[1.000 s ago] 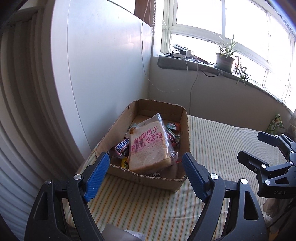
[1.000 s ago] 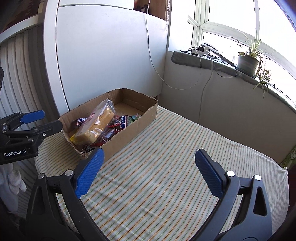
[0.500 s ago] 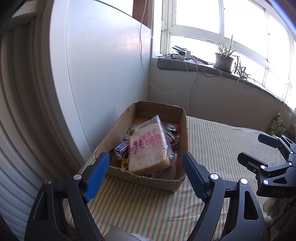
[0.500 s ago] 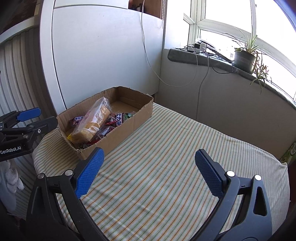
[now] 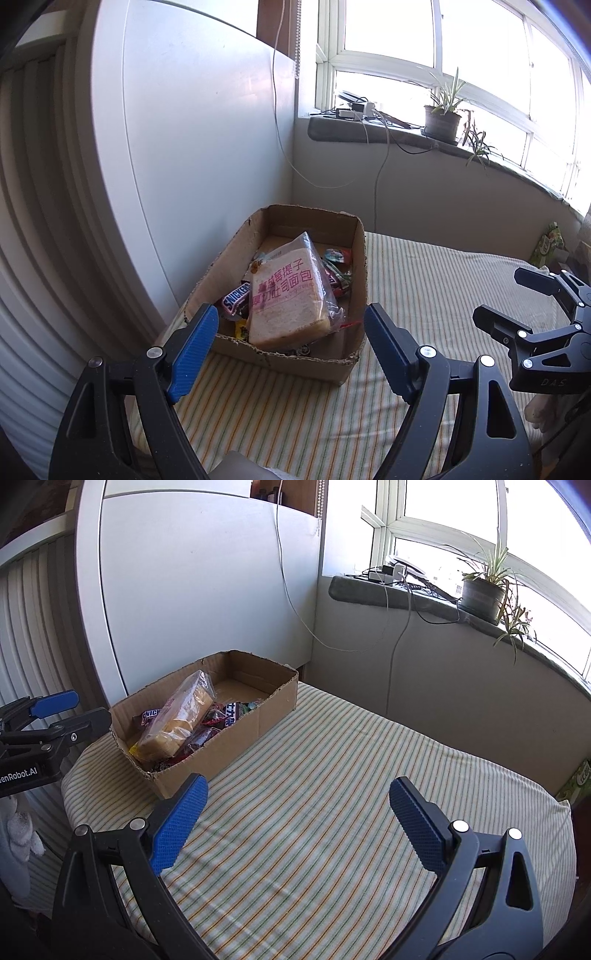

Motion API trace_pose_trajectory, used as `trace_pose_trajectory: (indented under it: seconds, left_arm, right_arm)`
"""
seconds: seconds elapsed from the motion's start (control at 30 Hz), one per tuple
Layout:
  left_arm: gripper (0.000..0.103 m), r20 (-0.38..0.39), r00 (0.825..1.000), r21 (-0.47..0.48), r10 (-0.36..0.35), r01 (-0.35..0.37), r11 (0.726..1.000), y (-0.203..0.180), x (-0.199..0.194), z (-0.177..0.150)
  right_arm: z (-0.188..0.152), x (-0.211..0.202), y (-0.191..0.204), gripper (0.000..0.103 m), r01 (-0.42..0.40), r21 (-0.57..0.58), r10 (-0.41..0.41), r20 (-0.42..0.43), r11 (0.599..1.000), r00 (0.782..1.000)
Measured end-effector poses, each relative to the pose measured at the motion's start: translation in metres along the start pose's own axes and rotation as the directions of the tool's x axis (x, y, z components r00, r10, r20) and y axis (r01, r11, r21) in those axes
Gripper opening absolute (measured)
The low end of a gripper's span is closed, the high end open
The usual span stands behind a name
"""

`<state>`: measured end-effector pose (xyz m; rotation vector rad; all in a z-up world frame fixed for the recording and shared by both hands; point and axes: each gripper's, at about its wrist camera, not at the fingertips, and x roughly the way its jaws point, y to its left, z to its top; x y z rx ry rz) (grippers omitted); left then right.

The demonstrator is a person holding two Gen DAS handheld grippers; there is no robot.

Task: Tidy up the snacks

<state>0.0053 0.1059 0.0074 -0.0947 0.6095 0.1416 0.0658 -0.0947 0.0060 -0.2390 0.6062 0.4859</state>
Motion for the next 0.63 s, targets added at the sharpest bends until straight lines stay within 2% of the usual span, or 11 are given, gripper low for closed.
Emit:
trace_pose_trajectory:
  seconds: [0.63]
  left_arm:
    - [0.081,0.005,1.0,0.018,-0.003,0.003,1.0,-0.013,0.002,0.001]
  right_arm:
    - [-0.008,-0.005,-0.013,0.1,0.031,0.032,-0.031,0.001,0.999,1.0]
